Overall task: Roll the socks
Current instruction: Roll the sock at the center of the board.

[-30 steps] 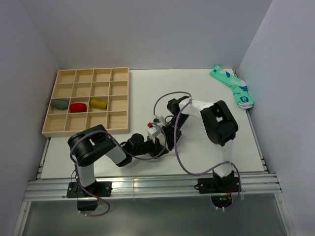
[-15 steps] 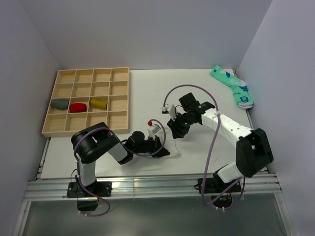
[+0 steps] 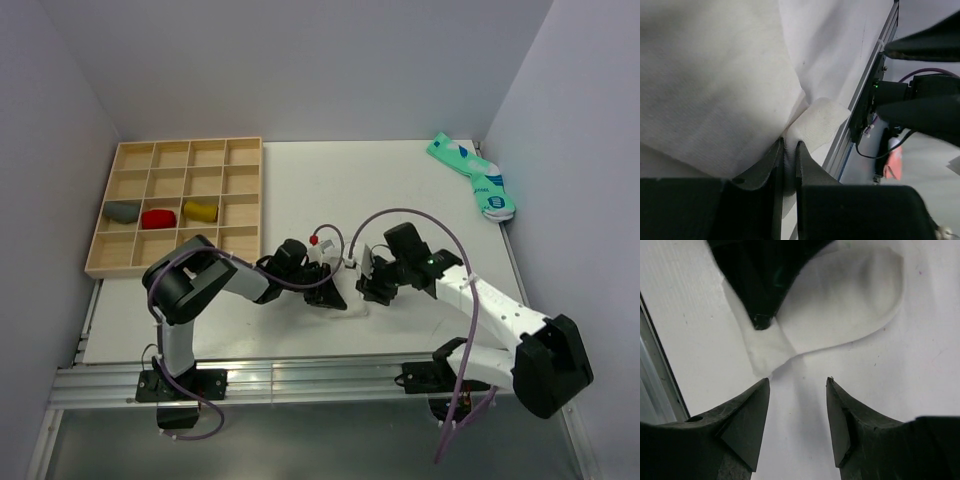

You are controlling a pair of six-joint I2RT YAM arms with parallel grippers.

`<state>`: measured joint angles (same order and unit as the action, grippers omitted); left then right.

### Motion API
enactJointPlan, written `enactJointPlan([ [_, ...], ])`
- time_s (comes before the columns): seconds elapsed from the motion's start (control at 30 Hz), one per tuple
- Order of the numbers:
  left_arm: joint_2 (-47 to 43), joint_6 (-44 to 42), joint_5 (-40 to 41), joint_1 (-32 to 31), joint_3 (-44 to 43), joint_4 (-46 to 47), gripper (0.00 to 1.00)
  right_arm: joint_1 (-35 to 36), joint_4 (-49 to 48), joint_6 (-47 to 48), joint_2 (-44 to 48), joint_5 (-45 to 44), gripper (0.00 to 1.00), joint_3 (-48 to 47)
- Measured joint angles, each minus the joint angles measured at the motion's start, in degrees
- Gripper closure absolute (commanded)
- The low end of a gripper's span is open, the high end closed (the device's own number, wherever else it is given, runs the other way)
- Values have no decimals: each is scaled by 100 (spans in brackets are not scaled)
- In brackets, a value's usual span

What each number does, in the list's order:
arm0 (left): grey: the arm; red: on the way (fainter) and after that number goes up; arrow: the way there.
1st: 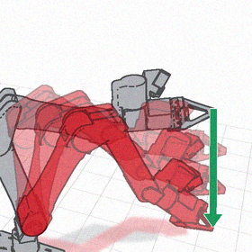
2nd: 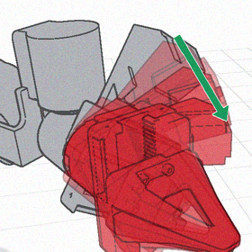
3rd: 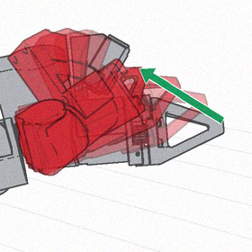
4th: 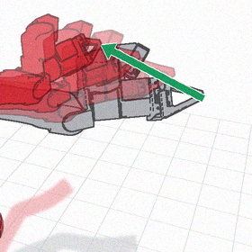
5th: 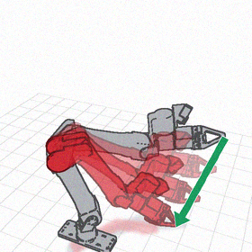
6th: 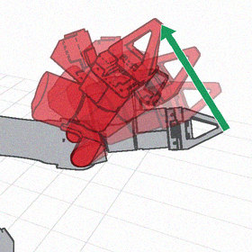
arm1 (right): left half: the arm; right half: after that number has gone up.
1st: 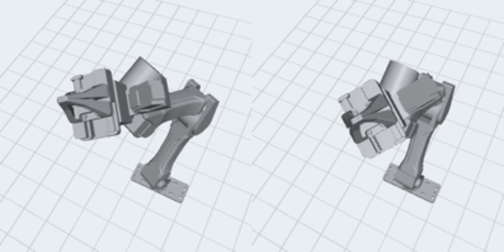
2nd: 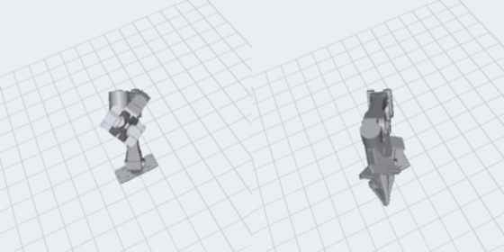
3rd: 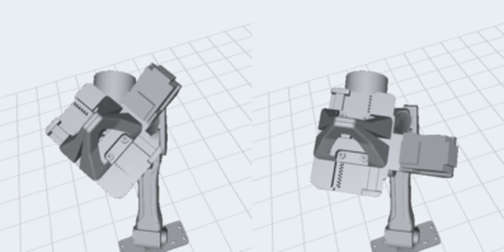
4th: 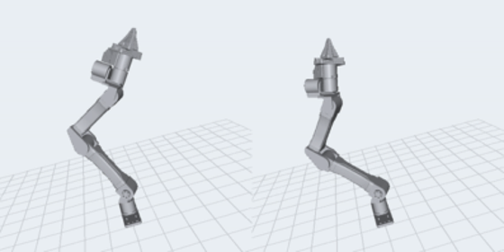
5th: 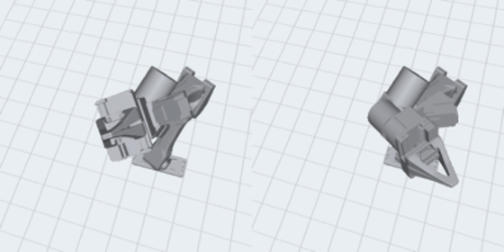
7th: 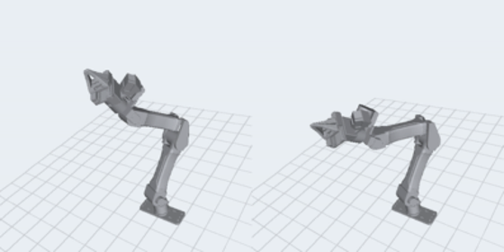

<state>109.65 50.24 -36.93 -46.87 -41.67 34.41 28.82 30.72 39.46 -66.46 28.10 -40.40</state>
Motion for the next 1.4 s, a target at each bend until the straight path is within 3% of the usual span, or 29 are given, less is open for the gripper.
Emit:
enactJointPlan([
  [0.27,203,245,-476,188,-501,-927,99,684,-424,474,789,-153,40,752],
  [0.5,304,503,-640,240,-623,-1147,99,1545,-822,560,927,-505,39,1307],
  [1.03,356,728,-730,254,-605,-1088,100,1993,-1580,667,708,-1106,41,1541],
  [1.4,363,776,-782,254,-560,-1001,100,2199,-1867,623,149,-1351,54,1539],
])
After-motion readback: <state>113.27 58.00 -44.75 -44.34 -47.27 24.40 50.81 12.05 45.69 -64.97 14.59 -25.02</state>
